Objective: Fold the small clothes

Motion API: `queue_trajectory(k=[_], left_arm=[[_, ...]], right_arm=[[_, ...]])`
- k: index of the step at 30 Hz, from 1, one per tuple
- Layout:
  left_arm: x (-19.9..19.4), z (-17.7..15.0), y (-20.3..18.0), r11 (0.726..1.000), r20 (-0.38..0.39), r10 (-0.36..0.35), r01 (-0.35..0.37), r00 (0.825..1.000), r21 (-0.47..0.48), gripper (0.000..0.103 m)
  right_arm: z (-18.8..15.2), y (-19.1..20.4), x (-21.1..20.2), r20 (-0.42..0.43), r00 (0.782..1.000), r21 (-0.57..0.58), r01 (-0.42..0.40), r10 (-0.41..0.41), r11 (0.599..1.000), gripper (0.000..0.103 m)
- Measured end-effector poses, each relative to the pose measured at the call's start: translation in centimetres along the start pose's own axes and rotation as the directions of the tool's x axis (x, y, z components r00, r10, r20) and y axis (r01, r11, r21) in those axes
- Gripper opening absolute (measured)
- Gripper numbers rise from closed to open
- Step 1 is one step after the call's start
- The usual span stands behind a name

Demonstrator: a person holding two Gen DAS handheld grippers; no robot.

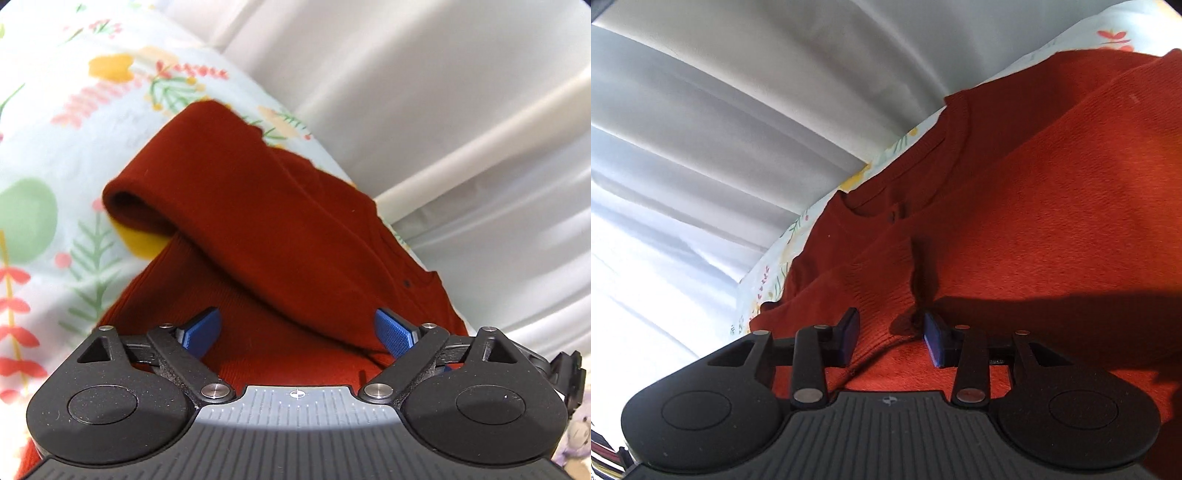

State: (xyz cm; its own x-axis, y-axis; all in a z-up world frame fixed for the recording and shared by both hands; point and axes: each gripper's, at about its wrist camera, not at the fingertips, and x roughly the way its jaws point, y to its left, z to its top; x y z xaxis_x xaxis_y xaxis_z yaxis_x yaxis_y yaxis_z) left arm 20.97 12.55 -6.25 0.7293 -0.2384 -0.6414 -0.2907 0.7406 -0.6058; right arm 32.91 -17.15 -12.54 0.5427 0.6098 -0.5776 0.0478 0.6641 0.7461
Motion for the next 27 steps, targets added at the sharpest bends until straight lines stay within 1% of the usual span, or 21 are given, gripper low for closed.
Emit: queue_trajectory(k=[1,2,3,4,5,6,7,9,11,12,13,14,16,17,19,20,22,24,26,27], left_arm=[[0.3,0.2,0.1,1.0,-0.003,0.0,0.0,1.0,0.0,0.094],[0.2,0.2,0.1,1.0,-0.002,0.002,-0.002,1.0,0.008,0.094],[0.2,0.3,-0.1,1.0,-0.004,0.006,-0.006,1.0,0.015,0.094],[0.1,0.4,-0.2,1.0,-0.005,0.009,-0.009,1.0,0.021,0.094],[-0.2,0.3,-0.1,1.0,0.001,0.006,-0.006,1.0,0.026,0.094],[-0.3,0.4,-0.1,1.0,0.01,0.002,-0.002,1.0,0.03,0.094],[-0.3,0.5,-0.1,0.999,0.018,0.001,-0.001,1.0,0.036,0.094],[-0.2,0.7,-0.2,0.999,0.024,0.006,-0.007,1.0,0.048,0.094],[0.1,0.9,-0.2,0.999,0.017,0.009,-0.01,1.0,0.053,0.094],[0.2,0.9,-0.4,0.998,0.01,0.007,-0.007,1.0,0.055,0.094],[0.4,1.0,-0.5,0.998,0.003,0.008,-0.008,1.0,0.056,0.094],[0.5,1.0,-0.6,0.998,-0.003,0.009,-0.008,1.0,0.057,0.094],[0.7,1.0,-0.9,0.998,-0.011,0.001,0.0,1.0,0.07,0.094],[0.8,1.0,-1.1,0.997,-0.014,0.003,-0.002,1.0,0.08,0.094],[1.0,1.1,-1.5,0.995,-0.015,0.012,-0.01,1.0,0.104,0.094],[1.1,1.1,-1.7,0.994,-0.016,0.017,-0.015,1.0,0.11,0.094],[1.1,1.2,-1.9,0.993,-0.02,0.017,-0.014,1.0,0.117,0.094],[1.2,1.4,-2.3,0.991,-0.024,0.021,-0.018,0.999,0.13,0.094],[1.1,1.5,-2.7,0.989,-0.025,0.029,-0.025,0.999,0.148,0.094],[1.1,1.5,-2.9,0.987,-0.025,0.028,-0.023,0.999,0.156,0.094]], right_arm=[[0.0,0.2,0.4,-0.001,1.0,-0.005,-0.003,0.003,1.0,0.034],[0.0,0.4,0.6,0.0,1.0,-0.015,0.001,-0.001,1.0,0.018],[0.0,0.7,0.9,0.002,1.0,-0.032,0.016,-0.016,0.999,0.006],[0.1,1.1,0.9,0.004,0.999,-0.061,0.041,-0.04,0.997,0.005],[-0.1,1.9,0.6,0.029,0.997,-0.108,0.071,-0.068,0.992,0.005],[-0.3,3.0,-0.2,0.071,0.993,-0.172,0.102,-0.091,0.98,0.005],[-0.6,4.1,-1.4,0.121,0.988,-0.226,0.122,-0.096,0.967,0.005],[-1.0,5.7,-4.2,0.238,0.966,-0.307,0.177,-0.105,0.935,0.005],[-1.2,5.8,-6.7,0.336,0.932,-0.344,0.258,-0.138,0.903,0.005],[-1.2,5.3,-7.5,0.361,0.918,-0.348,0.298,-0.166,0.889,0.005],[-1.1,4.4,-8.0,0.368,0.908,-0.338,0.33,-0.199,0.881,0.005],[-0.8,3.3,-8.2,0.359,0.903,-0.316,0.354,-0.235,0.88,0.005],[-0.2,0.8,-8.2,0.318,0.902,-0.256,0.377,-0.291,0.89,0.005],[0.0,-0.3,-8.2,0.293,0.912,-0.228,0.358,-0.287,0.905,0.007],[0.3,-2.3,-8.0,0.237,0.937,-0.156,0.297,-0.256,0.942,0.011],[0.5,-2.8,-7.6,0.225,0.944,-0.114,0.274,-0.244,0.955,0.012],[0.6,-3.6,-7.1,0.216,0.954,-0.073,0.228,-0.208,0.971,0.012],[0.5,-3.1,-6.6,0.22,0.954,-0.096,0.227,-0.202,0.969,0.009],[0.0,-1.8,-6.6,0.252,0.941,-0.152,0.267,-0.224,0.951,0.007],[-0.2,-1.1,-7.1,0.286,0.931,-0.188,0.287,-0.227,0.939,0.006]])
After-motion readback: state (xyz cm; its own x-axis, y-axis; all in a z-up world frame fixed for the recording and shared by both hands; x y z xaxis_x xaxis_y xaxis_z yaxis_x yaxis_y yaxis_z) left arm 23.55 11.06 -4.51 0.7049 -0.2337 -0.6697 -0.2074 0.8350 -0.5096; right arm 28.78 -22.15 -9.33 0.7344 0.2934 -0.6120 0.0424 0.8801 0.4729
